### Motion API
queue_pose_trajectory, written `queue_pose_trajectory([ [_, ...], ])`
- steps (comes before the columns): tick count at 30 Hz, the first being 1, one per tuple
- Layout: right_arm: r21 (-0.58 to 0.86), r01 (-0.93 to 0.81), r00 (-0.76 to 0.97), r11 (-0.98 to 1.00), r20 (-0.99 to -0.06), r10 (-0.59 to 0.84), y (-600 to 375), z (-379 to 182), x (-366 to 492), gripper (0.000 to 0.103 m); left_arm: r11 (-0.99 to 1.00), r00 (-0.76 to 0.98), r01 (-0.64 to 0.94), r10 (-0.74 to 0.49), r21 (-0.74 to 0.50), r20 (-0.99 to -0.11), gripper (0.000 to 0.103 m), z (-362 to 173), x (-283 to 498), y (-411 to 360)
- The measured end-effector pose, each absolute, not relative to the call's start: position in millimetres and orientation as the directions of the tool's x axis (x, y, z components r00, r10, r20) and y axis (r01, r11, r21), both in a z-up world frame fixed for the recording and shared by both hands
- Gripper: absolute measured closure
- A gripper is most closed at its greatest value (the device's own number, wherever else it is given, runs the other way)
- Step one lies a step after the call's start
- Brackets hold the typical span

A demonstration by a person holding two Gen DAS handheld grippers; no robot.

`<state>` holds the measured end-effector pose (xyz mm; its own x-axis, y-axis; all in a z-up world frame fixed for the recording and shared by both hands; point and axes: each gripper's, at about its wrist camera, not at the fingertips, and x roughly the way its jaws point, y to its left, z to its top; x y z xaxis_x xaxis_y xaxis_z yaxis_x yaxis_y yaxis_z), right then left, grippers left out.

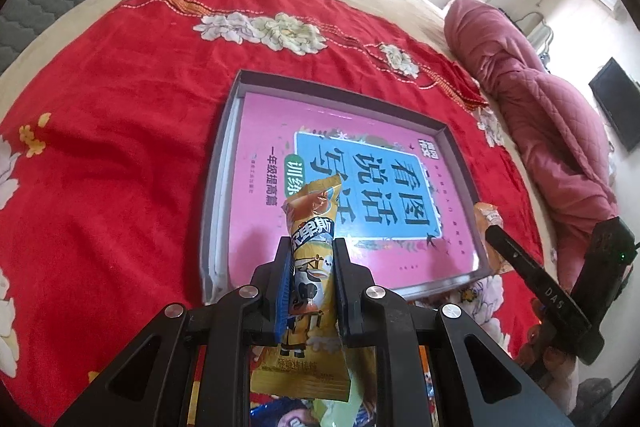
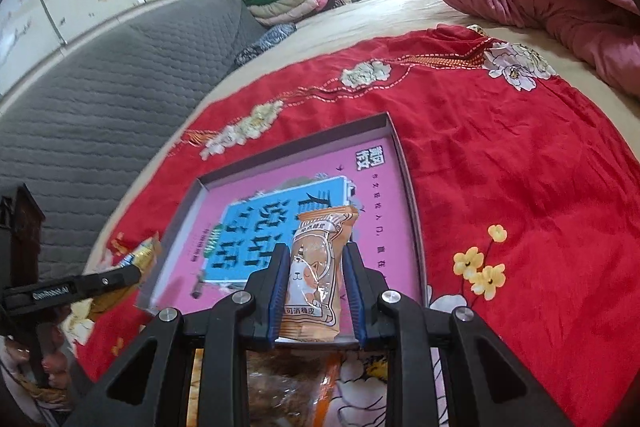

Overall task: Organize snacks
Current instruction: 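Carry both snacks into the tray and open both tools to release them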

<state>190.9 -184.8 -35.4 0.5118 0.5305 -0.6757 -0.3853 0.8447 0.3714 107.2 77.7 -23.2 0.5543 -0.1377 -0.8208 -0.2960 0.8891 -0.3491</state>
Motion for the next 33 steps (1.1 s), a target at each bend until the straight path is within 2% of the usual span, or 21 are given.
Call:
queue_pose_trajectory([
  [9, 0.278, -0.412, 0.501, 0.868, -0.726, 0.470, -170.9, -48.8, 200.1, 0.075, 0.893, 0.525, -0.310, -0.125, -0.326, -0.842, 0.084, -36.5, 124.2, 73.8],
  [21, 0.260, -0.391, 0.464, 0.883, -0.772, 0.434, -169.8, -65.3, 205.4, 0.075, 0.898, 0.496, -0.327, -0.101, -0.293, -0.862, 0.084, -51.6, 134.1, 71.1],
  [33, 0.231, -0.392, 0.473, 0.890, -0.780, 0.411, -166.7, -66.8, 203.6, 0.075, 0.898, 0.480, -0.337, -0.094, -0.282, -0.872, 0.084, -58.7, 137.5, 70.4],
])
